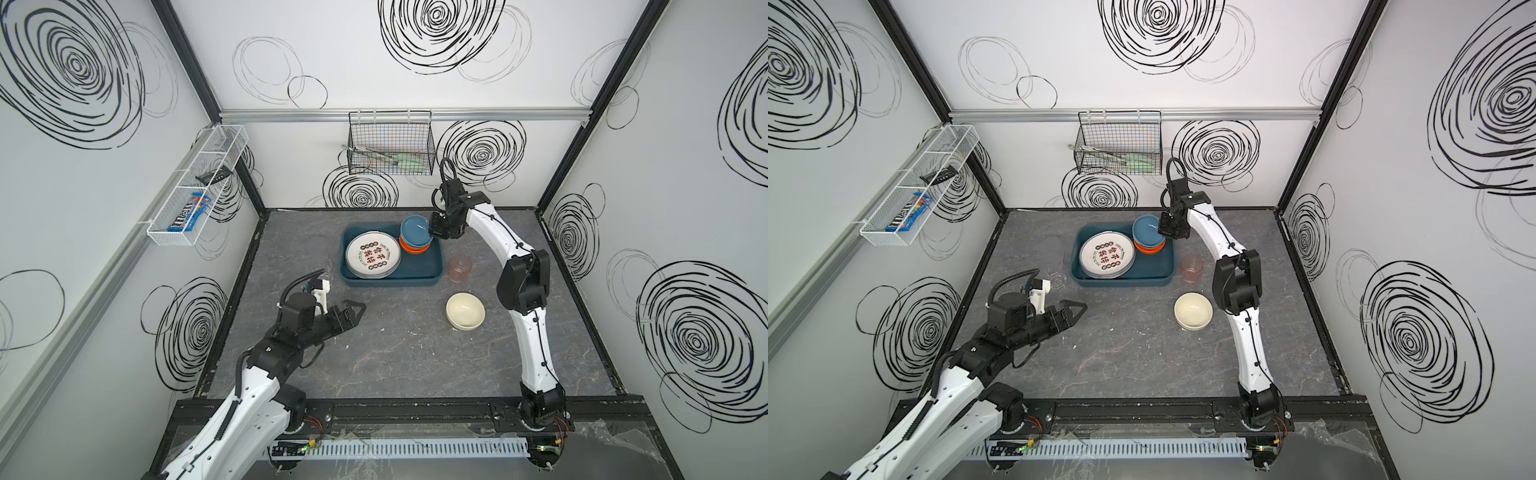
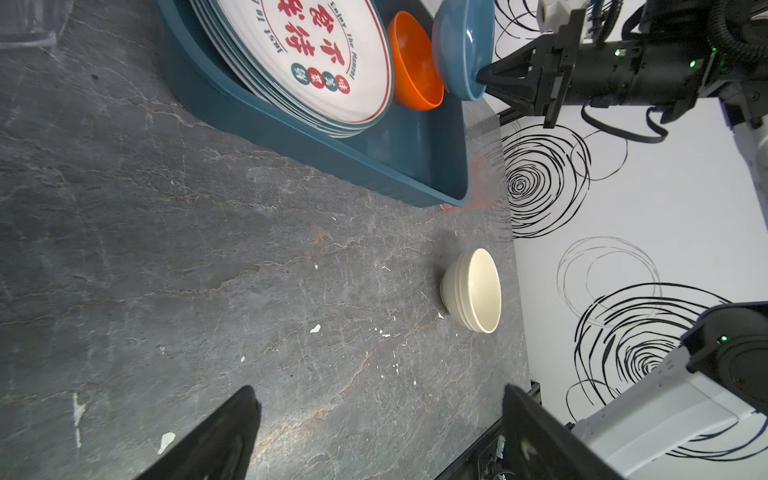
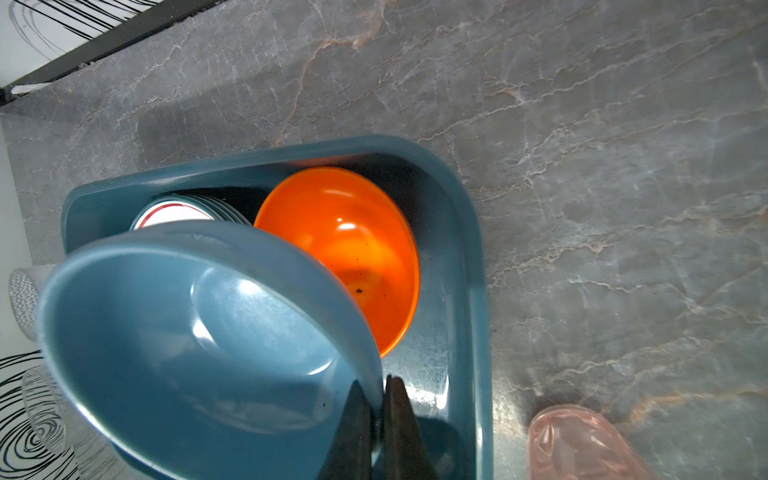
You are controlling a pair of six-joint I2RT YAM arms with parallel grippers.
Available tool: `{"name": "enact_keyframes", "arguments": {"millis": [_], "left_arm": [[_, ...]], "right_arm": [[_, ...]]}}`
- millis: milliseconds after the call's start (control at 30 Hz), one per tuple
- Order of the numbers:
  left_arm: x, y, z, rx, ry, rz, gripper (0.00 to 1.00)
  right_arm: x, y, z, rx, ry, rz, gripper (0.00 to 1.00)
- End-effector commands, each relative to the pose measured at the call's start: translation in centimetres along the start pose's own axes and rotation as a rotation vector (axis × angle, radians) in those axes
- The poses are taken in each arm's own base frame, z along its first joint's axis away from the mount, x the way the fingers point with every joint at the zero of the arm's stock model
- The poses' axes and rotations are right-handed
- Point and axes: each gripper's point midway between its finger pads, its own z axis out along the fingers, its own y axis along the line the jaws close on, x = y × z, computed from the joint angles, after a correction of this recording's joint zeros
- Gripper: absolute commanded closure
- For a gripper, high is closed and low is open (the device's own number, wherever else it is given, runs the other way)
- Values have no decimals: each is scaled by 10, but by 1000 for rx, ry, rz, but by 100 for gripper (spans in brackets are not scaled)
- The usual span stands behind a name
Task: Place the mixed dishes into the plastic bin
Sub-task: 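Lower the blue bowl into the orange bowl inside the teal bin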
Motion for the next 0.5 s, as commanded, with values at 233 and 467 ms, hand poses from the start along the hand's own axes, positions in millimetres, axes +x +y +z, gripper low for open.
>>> {"name": "enact_keyframes", "arguments": {"millis": [233, 467], "left_arm": [[1, 4, -1, 3, -10, -21, 6], [1, 4, -1, 2, -11, -28, 6]], "right_arm": [[-6, 6, 11, -25, 6, 1, 100], [-6, -1, 20, -8, 11, 9, 100]]}}
